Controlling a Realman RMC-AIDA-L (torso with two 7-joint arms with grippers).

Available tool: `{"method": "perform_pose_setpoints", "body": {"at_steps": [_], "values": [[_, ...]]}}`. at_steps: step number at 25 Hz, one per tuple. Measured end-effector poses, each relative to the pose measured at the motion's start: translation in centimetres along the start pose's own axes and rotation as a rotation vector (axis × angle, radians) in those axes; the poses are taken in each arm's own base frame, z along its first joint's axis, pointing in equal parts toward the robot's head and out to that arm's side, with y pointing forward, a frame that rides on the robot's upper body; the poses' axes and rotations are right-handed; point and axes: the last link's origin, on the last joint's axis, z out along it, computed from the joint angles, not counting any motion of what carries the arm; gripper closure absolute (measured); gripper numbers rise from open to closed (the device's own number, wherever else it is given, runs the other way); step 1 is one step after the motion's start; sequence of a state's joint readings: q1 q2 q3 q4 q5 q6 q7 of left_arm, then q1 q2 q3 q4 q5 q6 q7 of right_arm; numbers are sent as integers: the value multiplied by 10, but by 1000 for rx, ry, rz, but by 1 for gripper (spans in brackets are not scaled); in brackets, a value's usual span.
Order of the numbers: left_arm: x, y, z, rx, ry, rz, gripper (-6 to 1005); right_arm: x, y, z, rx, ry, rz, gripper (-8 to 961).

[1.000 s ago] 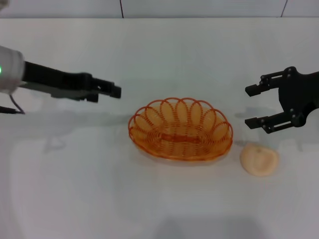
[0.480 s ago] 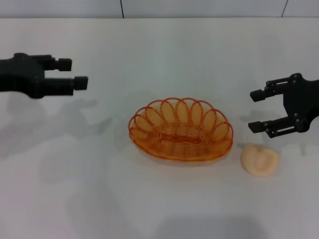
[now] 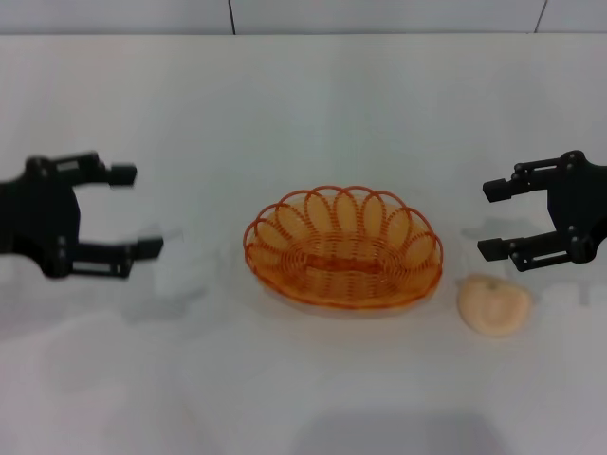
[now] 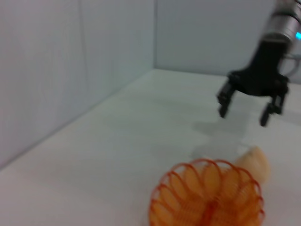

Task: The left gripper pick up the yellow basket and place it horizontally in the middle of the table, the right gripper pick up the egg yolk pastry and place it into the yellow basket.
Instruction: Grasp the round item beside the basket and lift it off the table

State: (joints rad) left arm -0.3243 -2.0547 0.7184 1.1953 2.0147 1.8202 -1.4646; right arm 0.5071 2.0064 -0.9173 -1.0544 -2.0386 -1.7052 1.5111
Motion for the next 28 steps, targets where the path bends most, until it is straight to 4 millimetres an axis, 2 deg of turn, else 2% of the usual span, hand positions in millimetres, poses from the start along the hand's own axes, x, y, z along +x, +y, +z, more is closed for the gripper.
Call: {"method": "perform_pose_setpoints", "body": {"at_steps": [3,8,18,28], "values": [[-7,9,1,-55,-43,14,113,1,1,0,-2,0,5,221],[-12,18,-7,-115,-75,43,107,6,5,-3,-17,5,18,221],[-27,27,-14,-93,-84,104,108,11,7,-8,-33,36,48,221],[-32,28,-14,-81,-99,90,107,6,2,-17,-44,224,108,222]]}}
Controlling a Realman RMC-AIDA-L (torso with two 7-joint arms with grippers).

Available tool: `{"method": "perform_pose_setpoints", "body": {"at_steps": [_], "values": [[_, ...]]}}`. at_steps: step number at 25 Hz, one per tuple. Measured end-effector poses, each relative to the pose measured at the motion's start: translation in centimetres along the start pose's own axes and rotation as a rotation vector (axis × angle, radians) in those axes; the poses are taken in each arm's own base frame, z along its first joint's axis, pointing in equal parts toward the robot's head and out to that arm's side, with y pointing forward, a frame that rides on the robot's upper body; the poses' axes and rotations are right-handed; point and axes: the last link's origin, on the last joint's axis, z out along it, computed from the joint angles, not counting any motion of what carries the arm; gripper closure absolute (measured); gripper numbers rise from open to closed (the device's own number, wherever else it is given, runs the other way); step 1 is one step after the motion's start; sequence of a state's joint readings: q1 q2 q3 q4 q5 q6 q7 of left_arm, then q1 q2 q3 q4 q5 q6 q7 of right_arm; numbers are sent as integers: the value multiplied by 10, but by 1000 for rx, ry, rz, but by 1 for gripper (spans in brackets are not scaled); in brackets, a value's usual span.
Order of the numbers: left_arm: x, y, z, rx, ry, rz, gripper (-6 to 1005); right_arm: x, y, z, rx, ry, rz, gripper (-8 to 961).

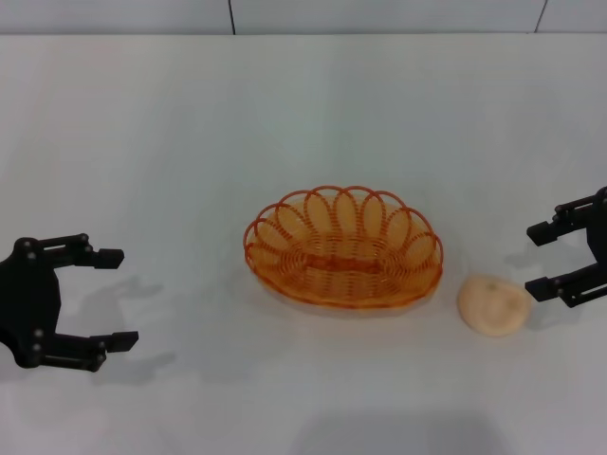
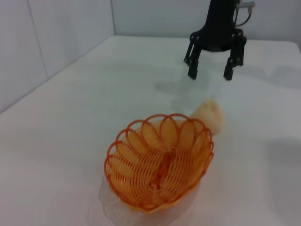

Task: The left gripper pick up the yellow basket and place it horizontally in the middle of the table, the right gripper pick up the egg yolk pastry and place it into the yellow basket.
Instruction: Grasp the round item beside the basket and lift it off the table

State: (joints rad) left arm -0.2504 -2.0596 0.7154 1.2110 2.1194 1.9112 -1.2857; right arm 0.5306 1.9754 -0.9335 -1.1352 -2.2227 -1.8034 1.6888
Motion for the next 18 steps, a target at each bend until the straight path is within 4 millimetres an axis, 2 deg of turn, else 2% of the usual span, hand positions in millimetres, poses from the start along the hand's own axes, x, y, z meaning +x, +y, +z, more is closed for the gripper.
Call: {"method": "perform_pose_setpoints", "body": {"at_steps": [4,8,18], "values": [[-2,-1,1,5,-13,-8,108,-13,-1,0,-14,77,-8,222],[2,-1,3,-1,-16,5,109,-21,-6,10,-12,202,6,222],[6,0,11,-35,-32,29,109,-39,-13,35,-21,337,-17,222]]}}
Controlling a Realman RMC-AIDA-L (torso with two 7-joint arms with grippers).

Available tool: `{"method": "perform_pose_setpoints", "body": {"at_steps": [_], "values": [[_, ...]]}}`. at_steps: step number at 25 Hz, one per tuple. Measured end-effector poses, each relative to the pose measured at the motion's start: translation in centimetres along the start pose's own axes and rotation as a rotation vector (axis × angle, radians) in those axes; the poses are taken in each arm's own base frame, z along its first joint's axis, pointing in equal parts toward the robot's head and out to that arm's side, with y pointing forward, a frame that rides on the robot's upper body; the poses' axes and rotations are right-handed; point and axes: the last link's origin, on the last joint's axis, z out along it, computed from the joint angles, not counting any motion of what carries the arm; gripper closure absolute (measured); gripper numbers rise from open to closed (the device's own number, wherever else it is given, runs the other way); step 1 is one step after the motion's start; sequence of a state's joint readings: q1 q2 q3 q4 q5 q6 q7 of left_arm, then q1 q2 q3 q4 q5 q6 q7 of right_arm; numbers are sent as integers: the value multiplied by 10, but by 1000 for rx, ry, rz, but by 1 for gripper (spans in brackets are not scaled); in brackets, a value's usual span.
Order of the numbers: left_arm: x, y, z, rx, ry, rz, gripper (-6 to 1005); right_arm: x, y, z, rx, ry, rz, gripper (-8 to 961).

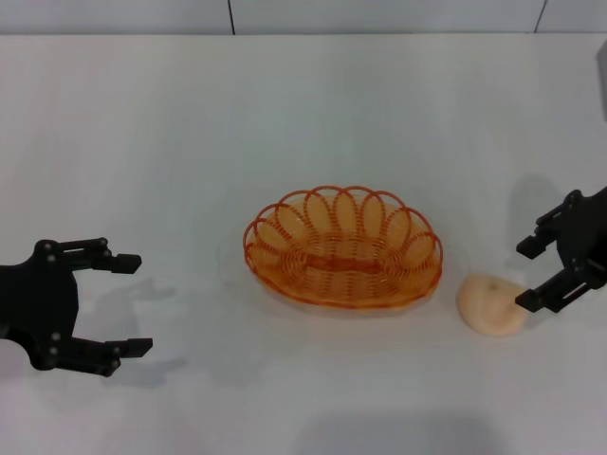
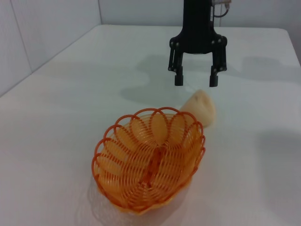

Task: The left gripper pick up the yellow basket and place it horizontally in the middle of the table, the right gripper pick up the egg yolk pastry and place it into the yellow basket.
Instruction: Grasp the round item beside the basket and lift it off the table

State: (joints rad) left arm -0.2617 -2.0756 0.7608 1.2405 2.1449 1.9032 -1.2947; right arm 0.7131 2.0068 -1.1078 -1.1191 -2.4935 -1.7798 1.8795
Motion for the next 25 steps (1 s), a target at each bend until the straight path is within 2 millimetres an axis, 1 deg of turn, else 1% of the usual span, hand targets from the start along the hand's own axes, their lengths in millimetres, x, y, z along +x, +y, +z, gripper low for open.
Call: {"method": "perform_pose_setpoints", "body": {"at_steps": [3,4,9,14,18,25], "values": [[1,0,1,-7,-5,4,110,-2,-2,4,-3,4,1,222],[2,0,2,-9,-5,5,111,-3,-3,10,-17,2,12,222],[3,-1,3,-10,-6,11,113,-6,-3,15,-38,5,19,222],[5,-3,3,-10,-5,16,113,-7,-5,19,-18,12,13,222],[5,-3,3,-10,-5,18,113,-4,-7,23,5,45,16,391],[5,-3,3,-9,-5,18,113,-1,-8,24,8,67,30,667]]}}
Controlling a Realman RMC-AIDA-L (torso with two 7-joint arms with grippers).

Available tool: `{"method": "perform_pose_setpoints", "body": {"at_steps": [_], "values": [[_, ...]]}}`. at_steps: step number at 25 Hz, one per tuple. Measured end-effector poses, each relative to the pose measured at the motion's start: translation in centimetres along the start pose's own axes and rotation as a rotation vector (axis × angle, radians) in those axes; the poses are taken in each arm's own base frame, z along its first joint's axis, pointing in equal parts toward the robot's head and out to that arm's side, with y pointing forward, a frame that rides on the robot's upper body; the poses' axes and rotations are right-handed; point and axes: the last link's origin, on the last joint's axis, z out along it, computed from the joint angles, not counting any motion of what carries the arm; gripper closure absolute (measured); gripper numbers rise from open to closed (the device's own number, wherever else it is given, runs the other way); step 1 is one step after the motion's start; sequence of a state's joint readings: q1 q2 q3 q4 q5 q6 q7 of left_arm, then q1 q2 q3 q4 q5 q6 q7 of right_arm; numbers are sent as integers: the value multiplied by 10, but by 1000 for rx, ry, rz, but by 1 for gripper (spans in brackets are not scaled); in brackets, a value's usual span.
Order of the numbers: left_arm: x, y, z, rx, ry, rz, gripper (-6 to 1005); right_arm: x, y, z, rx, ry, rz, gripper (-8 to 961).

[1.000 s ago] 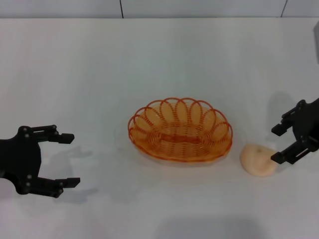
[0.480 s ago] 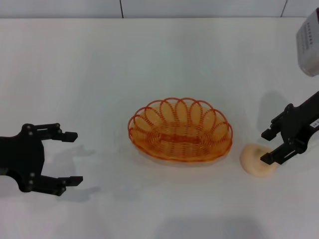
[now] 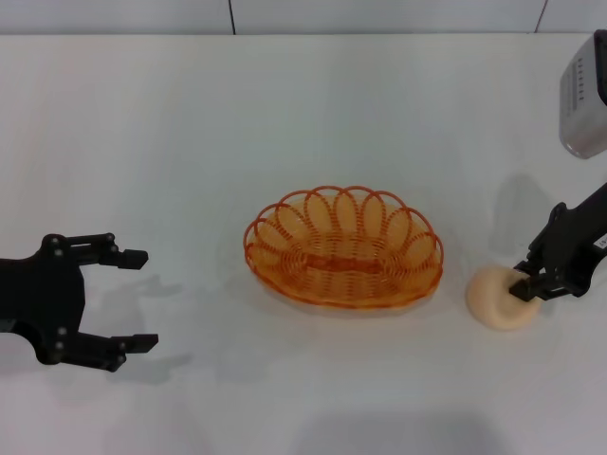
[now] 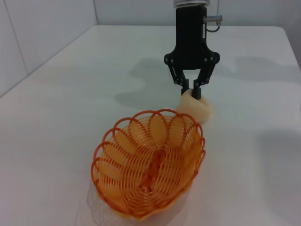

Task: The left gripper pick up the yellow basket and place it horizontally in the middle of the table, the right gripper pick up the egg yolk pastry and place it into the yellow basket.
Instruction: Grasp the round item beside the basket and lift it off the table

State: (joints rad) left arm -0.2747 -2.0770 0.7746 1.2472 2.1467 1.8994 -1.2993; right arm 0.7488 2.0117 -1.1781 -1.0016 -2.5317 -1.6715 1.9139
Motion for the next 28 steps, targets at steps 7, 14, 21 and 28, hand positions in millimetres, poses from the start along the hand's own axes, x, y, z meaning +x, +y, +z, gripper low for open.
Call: {"method": "perform_pose_setpoints", "body": {"at_steps": [7,14,21,28], "values": [[-1,1,0,1,0,-2,113,-1,3,-1,-17,-6,-19,776],[-2,2,-1,4,-1,-5,113,-3,4,-8,-19,-25,-38,882],[-3,2,-1,3,-1,-9,113,-13,2,-51,54,-101,-68,916],[-2,2,-1,-1,-1,-5,113,-50,13,-72,56,-206,-176,918]]}}
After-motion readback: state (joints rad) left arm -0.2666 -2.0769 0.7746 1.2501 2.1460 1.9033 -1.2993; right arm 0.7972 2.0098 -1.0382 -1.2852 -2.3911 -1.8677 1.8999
